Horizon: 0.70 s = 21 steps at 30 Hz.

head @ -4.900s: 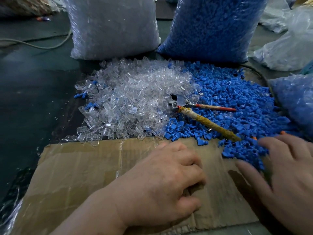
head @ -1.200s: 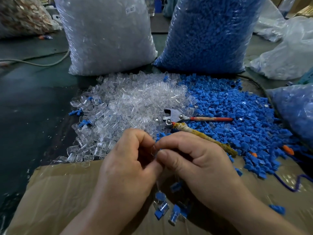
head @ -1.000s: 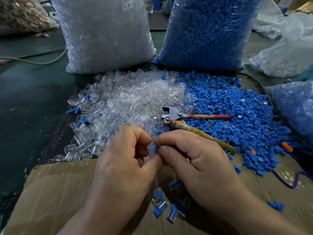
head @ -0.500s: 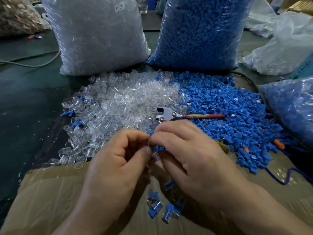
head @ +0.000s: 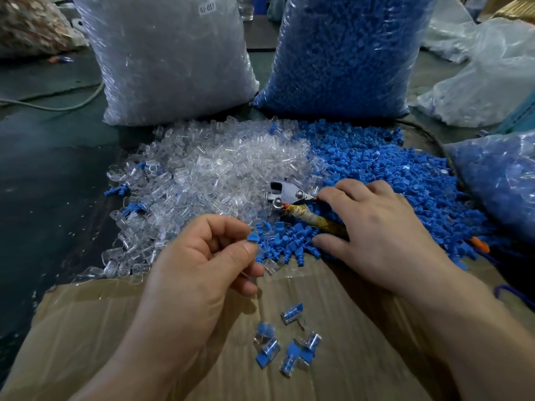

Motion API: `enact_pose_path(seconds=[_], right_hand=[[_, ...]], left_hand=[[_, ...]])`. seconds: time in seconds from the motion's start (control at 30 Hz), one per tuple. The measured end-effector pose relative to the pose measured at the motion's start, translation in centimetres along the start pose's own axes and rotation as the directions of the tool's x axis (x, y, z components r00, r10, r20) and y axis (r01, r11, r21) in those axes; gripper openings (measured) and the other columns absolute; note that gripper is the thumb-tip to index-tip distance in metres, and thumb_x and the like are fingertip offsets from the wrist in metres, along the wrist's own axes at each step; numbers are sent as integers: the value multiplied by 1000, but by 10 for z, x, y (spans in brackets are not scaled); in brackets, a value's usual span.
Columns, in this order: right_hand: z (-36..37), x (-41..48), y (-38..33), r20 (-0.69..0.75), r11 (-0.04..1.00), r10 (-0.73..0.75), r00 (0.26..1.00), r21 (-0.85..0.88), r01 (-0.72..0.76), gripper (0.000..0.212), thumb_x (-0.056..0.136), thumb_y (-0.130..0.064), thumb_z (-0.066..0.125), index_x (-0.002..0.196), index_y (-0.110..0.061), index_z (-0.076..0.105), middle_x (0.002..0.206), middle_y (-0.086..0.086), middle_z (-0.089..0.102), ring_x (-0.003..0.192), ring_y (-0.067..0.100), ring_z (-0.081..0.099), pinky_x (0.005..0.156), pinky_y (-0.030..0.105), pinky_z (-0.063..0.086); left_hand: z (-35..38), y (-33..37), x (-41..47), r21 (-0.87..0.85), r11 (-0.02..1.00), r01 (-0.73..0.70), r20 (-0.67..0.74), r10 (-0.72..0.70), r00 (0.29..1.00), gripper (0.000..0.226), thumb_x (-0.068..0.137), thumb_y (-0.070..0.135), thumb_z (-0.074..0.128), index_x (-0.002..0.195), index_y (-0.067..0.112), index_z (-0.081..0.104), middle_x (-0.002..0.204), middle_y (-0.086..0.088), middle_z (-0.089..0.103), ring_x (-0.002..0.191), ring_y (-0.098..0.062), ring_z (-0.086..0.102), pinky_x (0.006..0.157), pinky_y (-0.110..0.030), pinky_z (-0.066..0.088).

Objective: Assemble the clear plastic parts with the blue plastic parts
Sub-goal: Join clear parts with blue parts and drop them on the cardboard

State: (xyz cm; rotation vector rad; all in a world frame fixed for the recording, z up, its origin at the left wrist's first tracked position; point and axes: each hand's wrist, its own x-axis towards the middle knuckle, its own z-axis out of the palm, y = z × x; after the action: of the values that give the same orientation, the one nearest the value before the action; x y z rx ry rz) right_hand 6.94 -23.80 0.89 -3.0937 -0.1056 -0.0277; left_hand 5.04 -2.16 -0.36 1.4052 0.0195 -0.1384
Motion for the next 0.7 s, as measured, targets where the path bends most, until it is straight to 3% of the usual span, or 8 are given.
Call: enact_pose_path(seconds=[0.1,0.27,0.37,0.47,0.6,0.7], right_hand=[[3,3,3,-1,1000,17,1000,12,-17,69,81,-70,50,139,-39,30,135,-8,42,116,24,40,98,44,36],[4,5,4,-10,1000,8,1000,18,-8,66,81,-70,51,137,-41,32,133,-12,47,116,23,43,97,44,32],[3,6,3,-71,998,11,997,57,-7,57,81,-60,59,131,-40,42,123,-12,53,106,21,42,91,43,31],[1,4,5,-186,994,40,982,105,-21,51,78,-50,61,126,-34,51,116,-7,56,98,20,39,86,41,33],[-9,-6,2,-361,960,42,932,273,63,51,80,-47,54,125,-23,54,107,-7,55,97,18,45,80,36,39],[-15,-12,-4,-343,954,-47,938,264,144,48,79,-49,50,120,-25,55,100,-10,55,91,14,47,72,31,36]], left_hand=[[-6,-3,2,60,998,-14,20,13,1000,15,69,21,68,82,26,73,67,-16,69,51,-22,63,47,-23,52],[-2,-2,1,20,1000,3,32,-3,999,13,68,17,68,79,24,73,64,-16,68,47,-20,61,45,-21,50],[-1,-3,1,50,999,-12,39,10,999,11,73,11,70,80,19,70,64,-16,68,47,-20,61,45,-20,50],[-1,-2,1,33,999,-17,28,16,999,13,69,18,68,80,23,72,65,-16,68,47,-20,61,44,-22,51],[-5,-4,1,-62,998,15,27,-13,1000,16,71,18,70,87,21,73,67,-16,67,47,-22,58,45,-34,53],[-9,-6,0,-84,996,42,66,-37,997,19,76,18,71,95,21,71,70,-13,66,49,-23,57,52,-40,52]])
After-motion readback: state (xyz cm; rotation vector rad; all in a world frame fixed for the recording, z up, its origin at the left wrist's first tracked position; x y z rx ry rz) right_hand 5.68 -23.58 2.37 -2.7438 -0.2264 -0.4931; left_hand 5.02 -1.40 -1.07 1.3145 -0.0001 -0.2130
